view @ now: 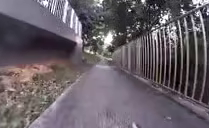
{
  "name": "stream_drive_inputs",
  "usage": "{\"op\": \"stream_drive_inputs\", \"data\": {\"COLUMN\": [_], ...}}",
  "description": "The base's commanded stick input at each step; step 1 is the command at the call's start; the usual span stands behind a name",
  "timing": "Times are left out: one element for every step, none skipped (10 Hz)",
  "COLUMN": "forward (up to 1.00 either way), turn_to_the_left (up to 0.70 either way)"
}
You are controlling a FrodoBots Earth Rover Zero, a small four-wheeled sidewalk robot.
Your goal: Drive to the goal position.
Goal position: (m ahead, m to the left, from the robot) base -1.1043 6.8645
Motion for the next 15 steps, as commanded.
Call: {"op": "stream_drive_inputs", "data": {"forward": [0.7, 0.7, 0.7, 0.7, 0.7, 0.7, 0.7, 0.7, 0.7, 0.7, 0.7, 0.7, 0.7, 0.7, 0.7], "turn_to_the_left": [-0.14, -0.13, -0.1, -0.13, -0.14, -0.14, -0.14, -0.14, -0.14, -0.12, -0.07, -0.03, 0.0, 0.0, 0.0]}}
